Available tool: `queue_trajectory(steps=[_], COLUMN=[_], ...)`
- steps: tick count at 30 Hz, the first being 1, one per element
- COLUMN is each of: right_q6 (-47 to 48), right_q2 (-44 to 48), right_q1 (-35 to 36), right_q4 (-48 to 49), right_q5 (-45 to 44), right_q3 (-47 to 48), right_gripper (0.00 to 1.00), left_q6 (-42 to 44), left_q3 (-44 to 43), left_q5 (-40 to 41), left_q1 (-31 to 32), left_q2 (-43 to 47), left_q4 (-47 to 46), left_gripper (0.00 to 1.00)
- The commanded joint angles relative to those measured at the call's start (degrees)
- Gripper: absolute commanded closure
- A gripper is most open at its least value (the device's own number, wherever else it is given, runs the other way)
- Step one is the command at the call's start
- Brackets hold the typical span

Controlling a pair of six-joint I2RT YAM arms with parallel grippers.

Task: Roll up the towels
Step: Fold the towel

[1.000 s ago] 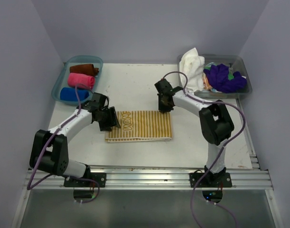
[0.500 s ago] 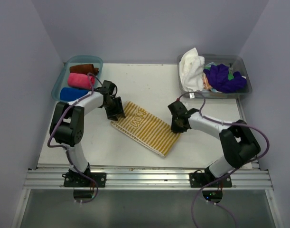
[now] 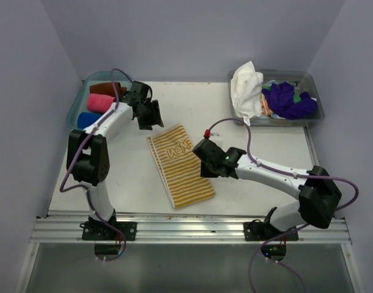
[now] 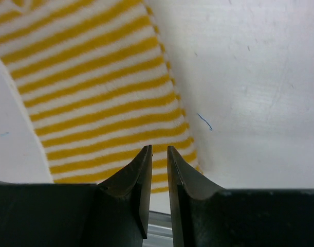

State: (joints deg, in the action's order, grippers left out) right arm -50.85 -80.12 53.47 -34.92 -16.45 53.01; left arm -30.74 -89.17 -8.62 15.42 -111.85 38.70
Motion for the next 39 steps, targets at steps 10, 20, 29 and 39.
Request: queue_trajectory(steps=[10,20,29,39], right_q6=[10.6,5.1,6.5,6.6], right_q2=[-15.2,-23.8,-19.7,-5.4], right_q1=[-0.8,-3.6,-8.5,-2.9], right_q4=[5.7,6.3,8.7,4.1], right_q5=[2.8,3.4,4.9,3.8], right_q3=[11.2,9.0,9.7,6.8], right_gripper=[0.78,0.81,0.79,0.74], left_q6=[-2.6,-1.0,0.0,-1.9], left_q3=[26.8,16.4,3.0,19.3], left_q5=[-9.3,-4.4,-3.3,-6.3], left_q1=[2.9,5.5,5.6,11.2], left_q2=[15.6,-1.6,-2.4,21.0], left_q4=[-10.6,-11.6,-5.1,-4.0], left_gripper=[0.44,0.45,0.43,0.4])
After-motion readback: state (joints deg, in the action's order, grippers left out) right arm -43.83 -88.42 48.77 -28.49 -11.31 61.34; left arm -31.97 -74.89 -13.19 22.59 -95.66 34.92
